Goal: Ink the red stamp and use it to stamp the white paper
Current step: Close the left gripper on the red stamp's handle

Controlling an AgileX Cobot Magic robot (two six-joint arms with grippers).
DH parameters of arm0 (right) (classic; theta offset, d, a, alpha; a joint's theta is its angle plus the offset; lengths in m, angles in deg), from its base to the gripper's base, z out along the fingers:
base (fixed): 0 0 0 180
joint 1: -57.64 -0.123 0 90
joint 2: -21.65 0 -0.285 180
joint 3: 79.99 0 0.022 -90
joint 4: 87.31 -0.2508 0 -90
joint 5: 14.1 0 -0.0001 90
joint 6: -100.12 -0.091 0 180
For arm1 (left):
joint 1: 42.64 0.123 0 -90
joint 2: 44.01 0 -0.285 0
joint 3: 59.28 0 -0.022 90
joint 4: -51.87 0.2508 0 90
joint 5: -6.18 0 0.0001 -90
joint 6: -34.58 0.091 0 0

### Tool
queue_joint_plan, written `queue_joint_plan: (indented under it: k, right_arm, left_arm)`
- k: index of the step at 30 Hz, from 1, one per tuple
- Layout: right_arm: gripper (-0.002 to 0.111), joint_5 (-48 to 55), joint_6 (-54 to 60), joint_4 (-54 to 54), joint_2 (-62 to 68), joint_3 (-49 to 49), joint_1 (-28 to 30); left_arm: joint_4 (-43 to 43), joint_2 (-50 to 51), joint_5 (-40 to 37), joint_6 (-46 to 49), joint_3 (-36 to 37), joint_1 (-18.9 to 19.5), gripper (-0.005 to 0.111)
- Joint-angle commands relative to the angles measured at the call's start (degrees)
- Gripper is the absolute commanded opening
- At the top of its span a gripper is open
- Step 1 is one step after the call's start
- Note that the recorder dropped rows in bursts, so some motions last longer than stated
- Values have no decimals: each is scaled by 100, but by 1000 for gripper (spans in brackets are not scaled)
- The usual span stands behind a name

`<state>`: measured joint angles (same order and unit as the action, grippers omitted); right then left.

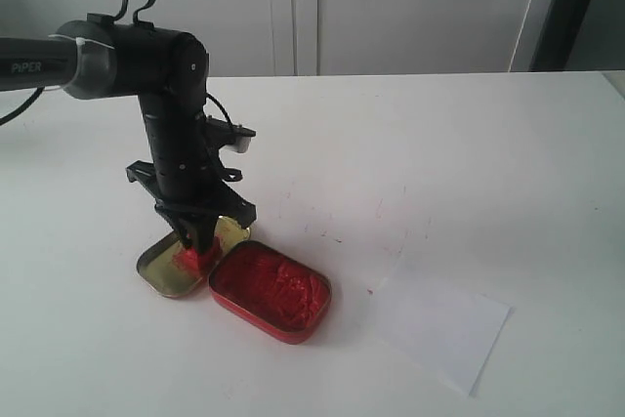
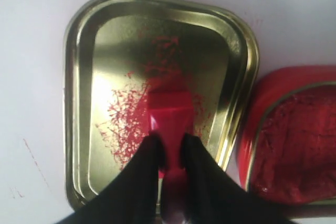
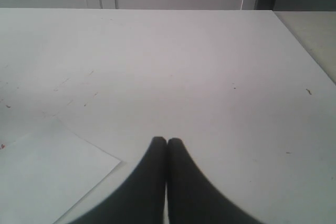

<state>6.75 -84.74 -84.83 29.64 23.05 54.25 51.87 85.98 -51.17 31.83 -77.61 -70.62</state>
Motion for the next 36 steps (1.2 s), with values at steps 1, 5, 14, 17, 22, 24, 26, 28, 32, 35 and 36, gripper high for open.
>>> queue_joint_plan:
  k: [1, 5, 14, 17, 22, 24, 26, 28, 32, 35, 36]
  right_arm:
    - [0, -81, -2, 33, -20, -26, -3]
    - [0, -81, -2, 33, -20, -26, -3]
    - [0, -81, -2, 33, -20, -26, -3]
    - [0, -81, -2, 33, -20, -26, -3]
    - [0, -81, -2, 33, -20, -26, -3]
    - [0, -81, -2, 33, -20, -26, -3]
    - [0, -81, -2, 33, -20, -26, -3]
    - [0, -81, -2, 33, -20, -26, -3]
    - [0, -81, -2, 33, -20, -26, -3]
    - [0, -81, -2, 33, -20, -26, -3]
    - [0, -81, -2, 33, -20, -26, -3]
  left_arm:
    - [87, 37, -123, -3, 19, -18, 0]
    - [87, 37, -123, -3, 19, -18, 0]
    - [125, -103, -163, 6, 19, -18, 0]
    - [174, -202, -163, 6, 19, -18, 0]
    - [290, -339, -234, 6, 10, -18, 0]
    - [302, -400, -245, 6, 10, -18, 0]
    - [305, -474, -245, 6, 10, -18, 0]
    - [305, -551, -245, 6, 10, -18, 0]
    - [305, -642, -245, 6, 10, -18, 0]
    - [305, -643, -258, 6, 10, -18, 0]
    - [305, -643, -257, 18, 10, -18, 0]
